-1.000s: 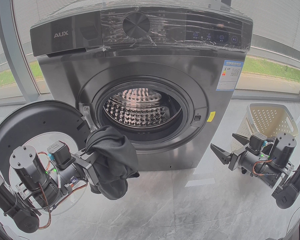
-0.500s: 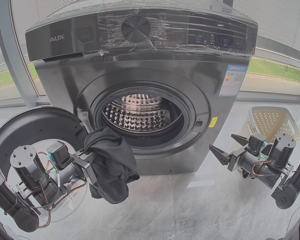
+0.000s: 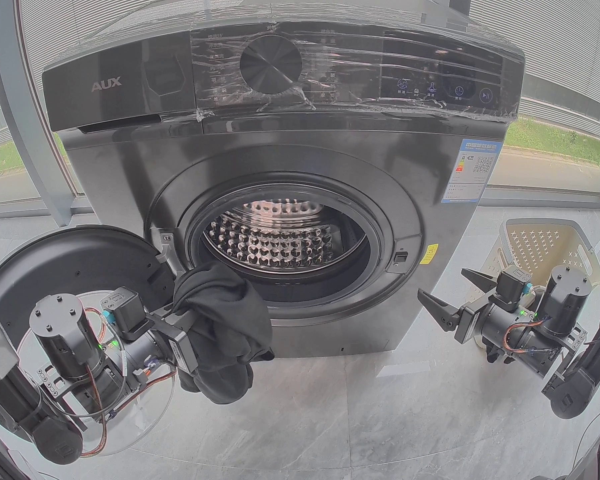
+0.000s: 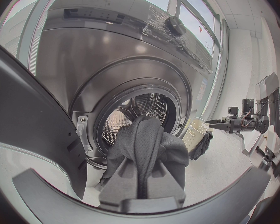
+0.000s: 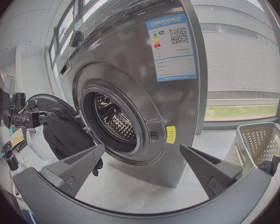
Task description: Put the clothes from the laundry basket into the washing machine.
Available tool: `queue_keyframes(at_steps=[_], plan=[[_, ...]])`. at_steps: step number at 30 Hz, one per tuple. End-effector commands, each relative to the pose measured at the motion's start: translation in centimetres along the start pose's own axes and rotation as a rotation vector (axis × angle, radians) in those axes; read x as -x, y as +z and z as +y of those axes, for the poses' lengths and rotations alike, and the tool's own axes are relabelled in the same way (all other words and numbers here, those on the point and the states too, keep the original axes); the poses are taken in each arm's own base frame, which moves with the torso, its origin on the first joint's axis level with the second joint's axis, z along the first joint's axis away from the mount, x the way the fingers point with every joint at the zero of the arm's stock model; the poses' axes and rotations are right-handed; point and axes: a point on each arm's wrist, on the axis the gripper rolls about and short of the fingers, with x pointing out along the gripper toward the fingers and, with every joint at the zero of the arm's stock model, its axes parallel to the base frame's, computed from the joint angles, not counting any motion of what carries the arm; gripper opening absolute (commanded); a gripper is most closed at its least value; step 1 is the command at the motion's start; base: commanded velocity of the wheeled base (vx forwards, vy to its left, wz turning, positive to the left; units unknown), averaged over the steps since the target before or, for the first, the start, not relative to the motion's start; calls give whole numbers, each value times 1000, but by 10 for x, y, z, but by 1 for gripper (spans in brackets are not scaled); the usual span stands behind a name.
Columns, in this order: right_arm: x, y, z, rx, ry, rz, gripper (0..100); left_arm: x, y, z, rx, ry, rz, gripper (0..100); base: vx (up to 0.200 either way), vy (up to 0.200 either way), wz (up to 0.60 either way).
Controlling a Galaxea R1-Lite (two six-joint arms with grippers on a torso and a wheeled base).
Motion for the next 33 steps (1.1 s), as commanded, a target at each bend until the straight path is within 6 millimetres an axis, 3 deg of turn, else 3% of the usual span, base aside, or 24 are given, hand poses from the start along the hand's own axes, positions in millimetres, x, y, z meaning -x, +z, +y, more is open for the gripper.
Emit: queue_keyframes(at_steps=[1,30,33], plan=[[0,0,0,0,1,-4,100,-2,-5,0,0,1,22,0,0,0,0],[0,0,1,0,4,-4,100,-3,-12,-4,-2,-13,54,0,0,0,0],[0,0,1,0,4,-2,100,-3,-13,-5,-3,-18,59,0,200,0,0]])
